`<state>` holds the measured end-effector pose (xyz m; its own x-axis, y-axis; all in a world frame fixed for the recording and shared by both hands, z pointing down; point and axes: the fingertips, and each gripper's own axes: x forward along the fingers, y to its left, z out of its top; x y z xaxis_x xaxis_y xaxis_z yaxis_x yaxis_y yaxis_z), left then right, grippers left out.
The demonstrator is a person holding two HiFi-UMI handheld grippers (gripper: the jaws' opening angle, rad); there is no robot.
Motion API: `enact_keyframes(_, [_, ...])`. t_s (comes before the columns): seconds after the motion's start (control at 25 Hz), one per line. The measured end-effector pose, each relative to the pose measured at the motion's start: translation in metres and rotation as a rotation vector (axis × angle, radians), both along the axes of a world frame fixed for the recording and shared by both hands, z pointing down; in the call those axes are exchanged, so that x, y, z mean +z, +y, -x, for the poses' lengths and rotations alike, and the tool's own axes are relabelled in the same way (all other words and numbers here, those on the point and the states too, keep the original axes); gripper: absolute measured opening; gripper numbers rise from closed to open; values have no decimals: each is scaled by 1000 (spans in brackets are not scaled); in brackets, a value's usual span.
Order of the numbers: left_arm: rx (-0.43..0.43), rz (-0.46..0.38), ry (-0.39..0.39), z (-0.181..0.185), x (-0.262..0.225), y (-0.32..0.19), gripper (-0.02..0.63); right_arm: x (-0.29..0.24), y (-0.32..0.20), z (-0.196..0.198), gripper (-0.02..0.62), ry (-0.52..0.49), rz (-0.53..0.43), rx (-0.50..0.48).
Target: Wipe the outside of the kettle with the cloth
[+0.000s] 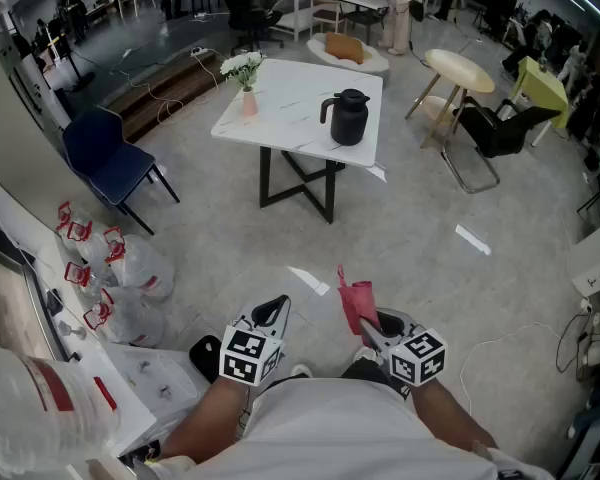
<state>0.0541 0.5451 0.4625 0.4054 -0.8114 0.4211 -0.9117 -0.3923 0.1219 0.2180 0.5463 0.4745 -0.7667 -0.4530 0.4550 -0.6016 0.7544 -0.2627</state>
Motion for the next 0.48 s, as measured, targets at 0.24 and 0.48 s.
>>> enact_keyframes(0.24, [8,-9,-2,-3,-1,1,3,-1,1,-3,94,-1,-5,11])
enact_keyframes(0.48, [39,-30,13,-9,-5,3,3,-2,6,-1,94,-28,7,7])
